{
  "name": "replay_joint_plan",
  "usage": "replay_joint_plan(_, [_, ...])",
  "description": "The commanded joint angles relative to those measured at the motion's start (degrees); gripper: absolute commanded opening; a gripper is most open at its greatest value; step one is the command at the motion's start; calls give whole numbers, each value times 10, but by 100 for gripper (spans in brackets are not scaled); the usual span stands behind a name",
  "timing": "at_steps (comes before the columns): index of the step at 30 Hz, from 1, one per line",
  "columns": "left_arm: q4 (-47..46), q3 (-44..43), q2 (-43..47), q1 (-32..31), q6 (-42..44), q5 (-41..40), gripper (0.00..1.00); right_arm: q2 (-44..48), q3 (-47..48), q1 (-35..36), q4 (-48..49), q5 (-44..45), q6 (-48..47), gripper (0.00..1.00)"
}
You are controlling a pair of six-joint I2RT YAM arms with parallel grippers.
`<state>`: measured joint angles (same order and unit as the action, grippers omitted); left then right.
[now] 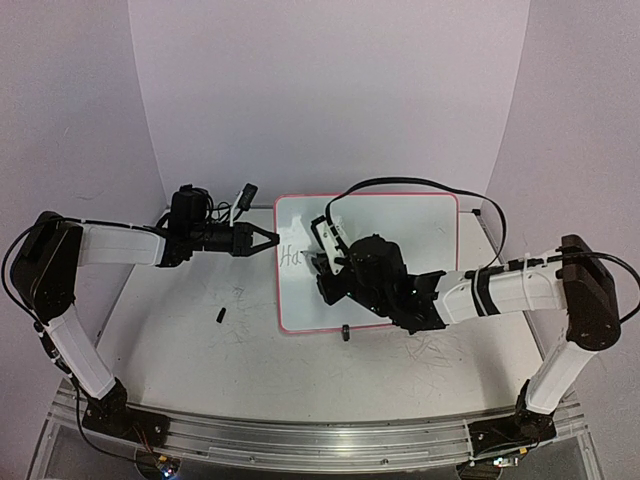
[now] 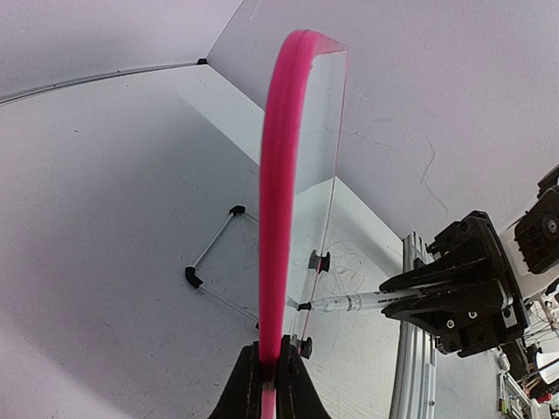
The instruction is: Write a sentence on the whiteboard
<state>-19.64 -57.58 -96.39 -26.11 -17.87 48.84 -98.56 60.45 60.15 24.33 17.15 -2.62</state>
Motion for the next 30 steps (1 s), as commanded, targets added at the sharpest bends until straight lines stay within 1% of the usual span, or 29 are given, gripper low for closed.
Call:
replay_joint_plan(1, [-20, 3, 19, -10, 4, 18, 0, 1, 4, 7, -6, 14, 11, 0])
replay_joint_plan(12, [-20, 2, 20, -10, 3, 19, 0, 13, -23, 16, -17, 12, 22, 0])
replay_joint_plan(15, [-20, 3, 20, -10, 3, 19, 0, 12, -28, 19, -21, 8, 42, 0])
replay_joint_plan(21, [-20, 5, 22, -10, 3, 19, 0, 9, -38, 25, -24, 5, 54, 0])
replay_joint_plan(30, [-20, 6, 22, -10, 2, 19, 0, 18, -25, 25, -18, -5, 51, 0])
